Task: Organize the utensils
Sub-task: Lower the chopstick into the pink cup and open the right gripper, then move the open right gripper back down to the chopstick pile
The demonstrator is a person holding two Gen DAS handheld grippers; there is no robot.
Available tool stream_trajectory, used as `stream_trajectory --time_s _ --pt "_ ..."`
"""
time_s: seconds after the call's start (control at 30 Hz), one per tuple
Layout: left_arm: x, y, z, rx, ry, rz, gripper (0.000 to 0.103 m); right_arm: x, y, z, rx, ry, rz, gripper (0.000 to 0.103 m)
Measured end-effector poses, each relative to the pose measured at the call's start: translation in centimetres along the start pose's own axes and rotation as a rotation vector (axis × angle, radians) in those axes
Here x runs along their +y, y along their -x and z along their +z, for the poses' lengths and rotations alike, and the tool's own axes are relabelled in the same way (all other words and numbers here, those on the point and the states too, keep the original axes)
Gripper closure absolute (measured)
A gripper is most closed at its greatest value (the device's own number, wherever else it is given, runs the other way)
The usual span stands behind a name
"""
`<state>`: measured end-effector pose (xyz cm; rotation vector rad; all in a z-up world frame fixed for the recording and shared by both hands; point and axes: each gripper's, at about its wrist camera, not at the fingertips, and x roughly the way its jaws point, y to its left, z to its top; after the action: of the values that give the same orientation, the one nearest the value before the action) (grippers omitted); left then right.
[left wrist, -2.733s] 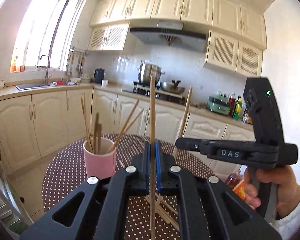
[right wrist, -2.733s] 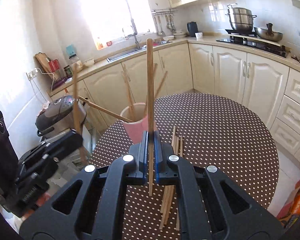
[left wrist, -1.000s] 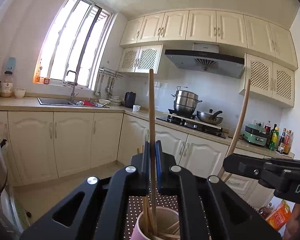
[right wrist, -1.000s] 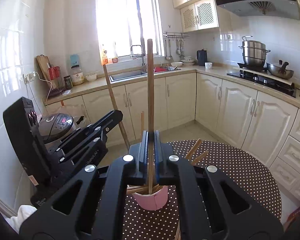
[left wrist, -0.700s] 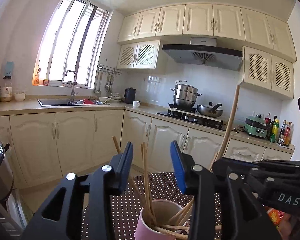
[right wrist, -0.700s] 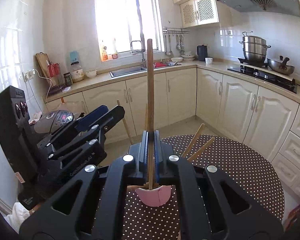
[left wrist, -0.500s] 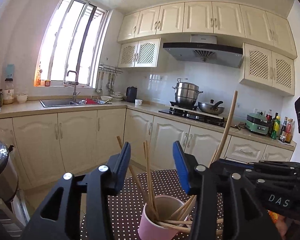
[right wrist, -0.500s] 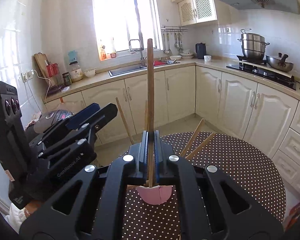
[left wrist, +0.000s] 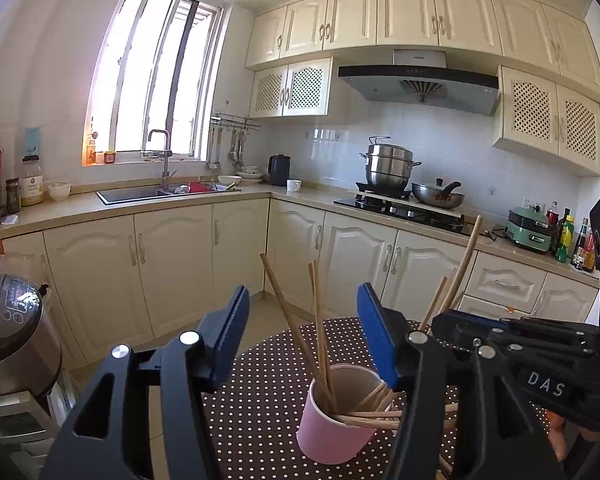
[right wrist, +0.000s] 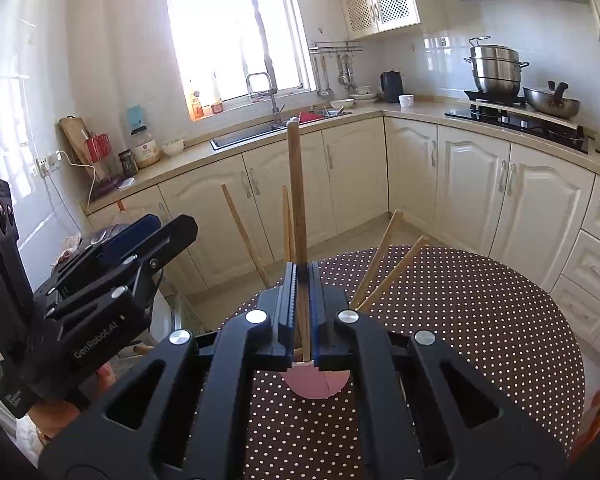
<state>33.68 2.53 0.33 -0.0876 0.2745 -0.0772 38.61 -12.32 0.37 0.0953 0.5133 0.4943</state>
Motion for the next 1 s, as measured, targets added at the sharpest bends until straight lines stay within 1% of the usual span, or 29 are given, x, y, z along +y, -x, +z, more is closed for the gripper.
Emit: stream_trajectory --time_s 0.33,0.63,0.87,1.0 --pt "-0.2 2.3 0.7 -0.005 0.000 0.015 0.042 0.4 1.9 -0.1 -0.015 -0.006 -0.016 0.096" --pt "-1.2 4.8 1.4 -0.029 -0.010 0.014 0.042 0.6 4.7 -0.3 -0.045 -0.007 -0.010 0.096" --pt "-3.0 6.6 1.5 -0.035 -0.045 0.023 0.042 1.3 7.7 -0.8 -0.093 0.013 -0.016 0.096" --pt "-4.3 7.4 1.3 -0.037 -0.064 0.024 0.042 1.3 9.7 -1.1 -0.145 0.033 -0.046 0.096"
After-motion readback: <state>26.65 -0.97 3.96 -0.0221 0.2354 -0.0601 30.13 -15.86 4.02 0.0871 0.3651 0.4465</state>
